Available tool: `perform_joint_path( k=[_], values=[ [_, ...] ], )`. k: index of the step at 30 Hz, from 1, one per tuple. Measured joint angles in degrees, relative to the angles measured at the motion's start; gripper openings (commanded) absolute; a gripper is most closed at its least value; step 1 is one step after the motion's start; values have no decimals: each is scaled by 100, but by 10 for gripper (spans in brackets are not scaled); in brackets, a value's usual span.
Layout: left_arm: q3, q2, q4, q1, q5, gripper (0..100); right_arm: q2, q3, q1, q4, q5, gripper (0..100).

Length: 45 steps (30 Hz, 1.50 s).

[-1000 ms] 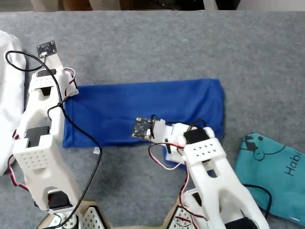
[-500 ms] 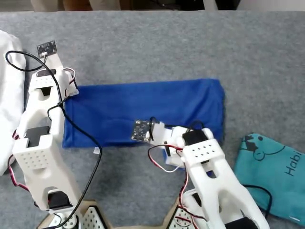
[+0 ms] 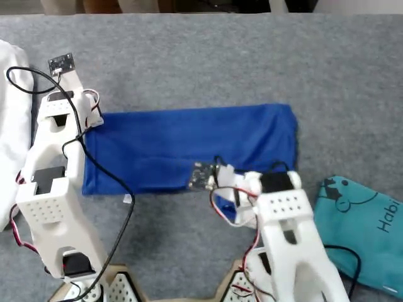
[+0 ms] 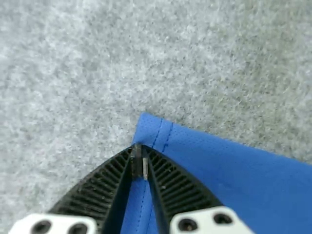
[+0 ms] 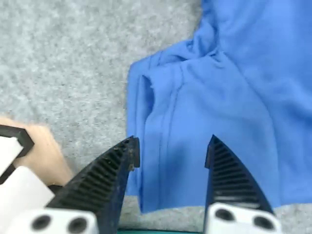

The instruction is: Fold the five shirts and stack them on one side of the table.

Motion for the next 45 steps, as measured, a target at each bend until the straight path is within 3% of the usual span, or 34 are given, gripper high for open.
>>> perform_joint_path(
  k=[9, 23, 30, 45],
  values=[
    [0, 0, 0, 0, 0, 20, -299, 1029, 0, -651, 35, 235],
    [0, 0, 0, 0, 0, 20, 1275, 466, 9, -1125, 35, 233],
    [0, 0, 0, 0, 0, 20, 1521, 325, 35, -1222, 35, 6],
    [0, 0, 0, 0, 0, 20, 1697, -202, 299, -1160, -26, 5]
  ],
)
